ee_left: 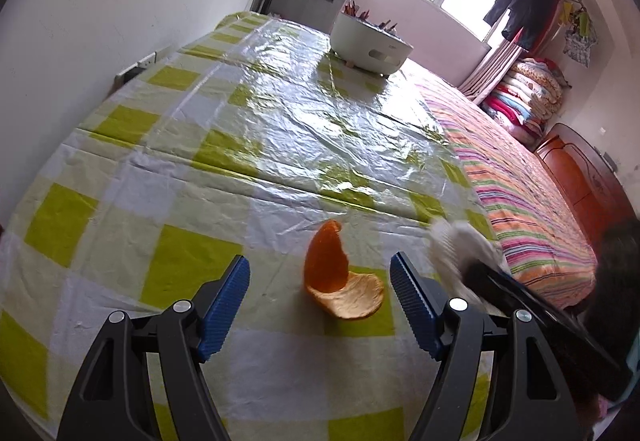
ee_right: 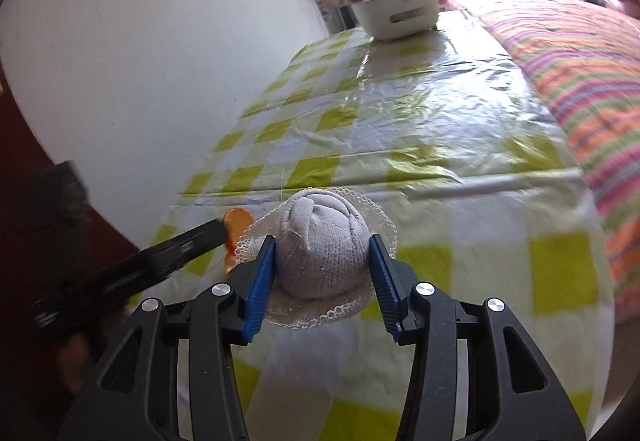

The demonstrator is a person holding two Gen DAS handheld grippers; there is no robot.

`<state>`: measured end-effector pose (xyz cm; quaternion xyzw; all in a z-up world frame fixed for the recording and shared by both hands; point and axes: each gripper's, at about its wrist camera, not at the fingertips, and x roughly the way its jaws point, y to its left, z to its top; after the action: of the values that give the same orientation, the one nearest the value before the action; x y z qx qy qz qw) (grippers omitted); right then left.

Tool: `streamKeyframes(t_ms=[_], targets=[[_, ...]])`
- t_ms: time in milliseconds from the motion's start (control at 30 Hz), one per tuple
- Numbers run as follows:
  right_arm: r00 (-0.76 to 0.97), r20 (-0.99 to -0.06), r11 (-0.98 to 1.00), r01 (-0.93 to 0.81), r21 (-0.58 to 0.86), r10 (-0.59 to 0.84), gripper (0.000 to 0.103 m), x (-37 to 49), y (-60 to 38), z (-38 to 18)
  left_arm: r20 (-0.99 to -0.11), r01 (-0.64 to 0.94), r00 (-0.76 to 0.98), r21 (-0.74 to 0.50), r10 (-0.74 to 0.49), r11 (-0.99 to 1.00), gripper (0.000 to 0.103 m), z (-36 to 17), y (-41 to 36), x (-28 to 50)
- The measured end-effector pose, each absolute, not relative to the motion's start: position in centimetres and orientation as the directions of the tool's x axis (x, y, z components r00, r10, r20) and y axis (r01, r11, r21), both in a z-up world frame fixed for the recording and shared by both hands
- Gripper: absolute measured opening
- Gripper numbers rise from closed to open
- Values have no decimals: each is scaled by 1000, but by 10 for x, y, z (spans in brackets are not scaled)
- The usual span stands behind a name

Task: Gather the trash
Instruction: 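Grasp the white lace cap with the right gripper while the left gripper grasps the orange peel, then carry the white cap and orange peel over the cream bin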

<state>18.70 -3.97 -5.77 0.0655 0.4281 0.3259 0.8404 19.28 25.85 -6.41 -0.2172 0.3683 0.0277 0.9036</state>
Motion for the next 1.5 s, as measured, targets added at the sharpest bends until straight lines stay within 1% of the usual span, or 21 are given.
streamKeyframes(t_ms=[233, 267, 300, 333, 367, 400, 433, 500, 533, 700, 1000, 1167, 1500], targets=[[441, -636, 768, -461, 445, 633, 45, 155, -77, -46, -700, -200, 711, -299, -73, 933, 69, -75, 242, 210], [441, -634, 767, -455, 452, 635, 45, 153, -80, -47, -705, -194, 706, -285, -68, 939, 66, -77, 240, 211], [446, -633, 770, -449, 453, 633, 45, 150, -82, -48, -713, -192, 699, -273, -65, 943, 58, -79, 238, 212], [451, -635, 774, -444, 451, 628, 45, 148, -86, -50, -723, -181, 686, -275, -79, 944, 54, -83, 237, 214], [455, -634, 777, -439, 451, 625, 45, 147, -88, -49, -724, -179, 685, -273, -80, 945, 53, -84, 237, 215], [461, -630, 778, -436, 452, 625, 45, 145, -92, -49, -725, -177, 685, -269, -77, 947, 42, -83, 237, 215], [468, -626, 779, -434, 452, 624, 45, 145, -95, -47, -728, -169, 680, -269, -85, 948, 34, -83, 235, 215], [487, -616, 784, -429, 449, 619, 45, 144, -104, -40, -735, -175, 675, -244, -64, 954, 26, -83, 235, 215], [499, -610, 787, -424, 448, 616, 45, 143, -111, -36, -737, -170, 672, -246, -70, 954, 24, -84, 235, 214], [552, -597, 813, -383, 439, 582, 45, 137, -148, -32, -727, -124, 678, -260, -110, 958, 23, -80, 224, 203], [623, -612, 869, -277, 411, 488, 46, 112, -206, -45, -694, 42, 686, -261, -218, 964, 23, -62, 162, 173], [636, -612, 878, -266, 397, 469, 46, 96, -212, -42, -686, 129, 674, -255, -273, 958, 23, -57, 126, 157], [667, -605, 897, -263, 355, 435, 46, 78, -231, -34, -677, 237, 651, -247, -343, 939, 23, -48, 77, 134]])
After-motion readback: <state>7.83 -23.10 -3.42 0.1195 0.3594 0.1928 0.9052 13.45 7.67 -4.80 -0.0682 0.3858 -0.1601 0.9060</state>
